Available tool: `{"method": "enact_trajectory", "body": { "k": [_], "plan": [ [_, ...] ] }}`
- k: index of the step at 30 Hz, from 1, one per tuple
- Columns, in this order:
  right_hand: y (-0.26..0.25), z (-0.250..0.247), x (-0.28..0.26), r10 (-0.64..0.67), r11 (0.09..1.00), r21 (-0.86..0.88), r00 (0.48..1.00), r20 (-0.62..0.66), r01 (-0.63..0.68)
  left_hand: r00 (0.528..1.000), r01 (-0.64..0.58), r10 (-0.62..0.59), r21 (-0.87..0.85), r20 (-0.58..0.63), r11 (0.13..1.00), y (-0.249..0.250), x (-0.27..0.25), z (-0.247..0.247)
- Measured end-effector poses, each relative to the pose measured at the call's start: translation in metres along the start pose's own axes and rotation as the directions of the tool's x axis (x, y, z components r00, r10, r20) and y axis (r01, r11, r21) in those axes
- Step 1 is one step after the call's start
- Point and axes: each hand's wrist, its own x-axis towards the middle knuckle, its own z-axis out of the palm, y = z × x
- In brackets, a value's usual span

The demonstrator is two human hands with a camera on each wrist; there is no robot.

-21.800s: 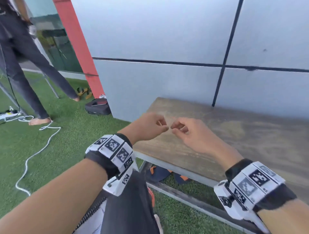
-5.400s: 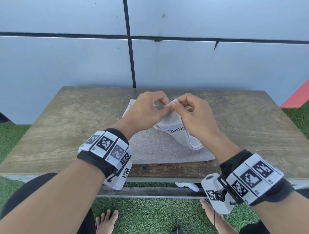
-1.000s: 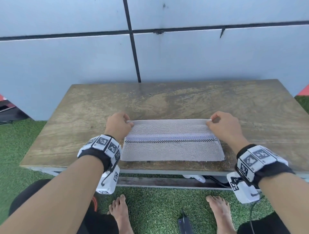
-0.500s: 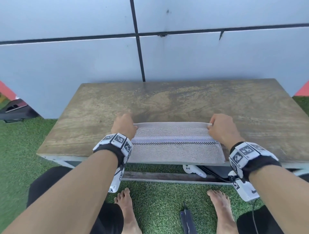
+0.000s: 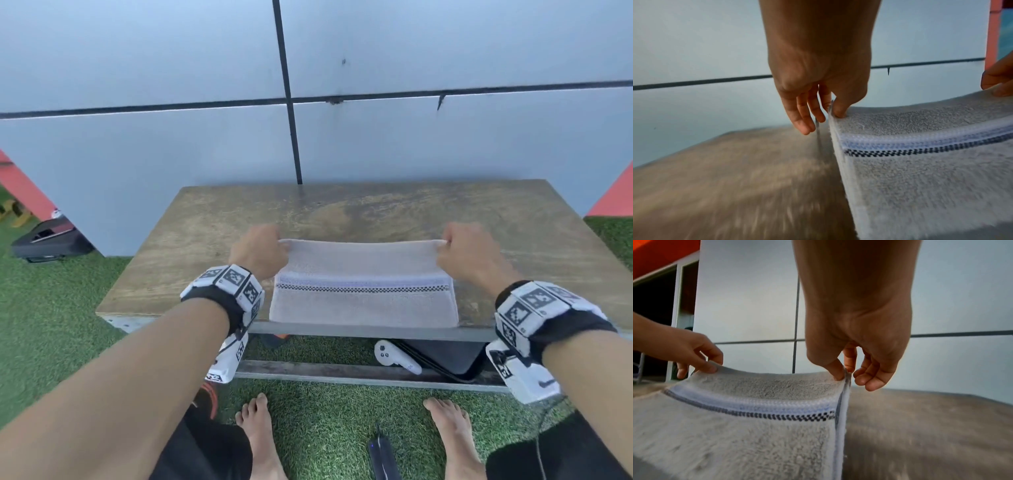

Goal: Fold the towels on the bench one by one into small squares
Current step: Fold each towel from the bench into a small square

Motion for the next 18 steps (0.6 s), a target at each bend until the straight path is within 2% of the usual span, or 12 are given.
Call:
{"method": "enact_trajectory", "body": {
  "k": [3,6,8,10,11,12,14,15,16,18],
  "plan": [
    [-0.003,-0.042,0.014,-0.025,0.996,0.085,0.987,-0.159,0.039,0.981,-0.102,0.082,-0.108,-0.176,0.989,0.009,0.019,-0.036],
    [-0.009,-0.075,0.013,-0.044,0.97,0.211,0.945,-0.323,0.118,0.921,-0.231,0.154,-0.186,-0.357,0.955,0.015,0.03,-0.059],
    [-0.009,-0.082,0.006,-0.068,0.969,0.194,0.924,-0.376,0.151,0.885,-0.299,0.199,-0.187,-0.422,0.936,0.015,0.027,-0.059],
    [0.001,-0.071,0.002,-0.111,0.971,0.155,0.92,-0.377,0.18,0.868,-0.343,0.242,-0.173,-0.433,0.923,0.007,0.017,-0.046],
    [0.009,-0.061,0.001,-0.123,0.971,0.15,0.93,-0.348,0.184,0.872,-0.349,0.257,-0.161,-0.416,0.923,0.002,0.011,-0.035],
    [0.019,-0.048,0.001,-0.123,0.977,0.136,0.956,-0.267,0.163,0.891,-0.338,0.267,-0.145,-0.367,0.93,-0.004,0.004,-0.023],
    [0.036,-0.022,-0.005,-0.089,0.996,0.03,0.995,0.045,0.087,0.953,-0.272,0.252,-0.11,-0.166,0.956,-0.014,-0.011,0.004],
    [0.043,-0.009,-0.008,-0.047,0.998,-0.02,0.982,0.18,0.051,0.976,-0.216,0.212,-0.116,-0.043,0.969,-0.019,-0.018,0.018],
    [0.048,0.001,-0.014,-0.001,0.999,-0.031,0.968,0.249,0.009,0.986,-0.154,0.162,-0.145,0.045,0.977,-0.024,-0.023,0.031],
    [0.055,0.016,-0.023,0.057,0.997,0.038,0.969,0.239,-0.068,0.994,-0.037,0.057,-0.209,0.092,0.977,-0.031,-0.029,0.051]
  ]
}}
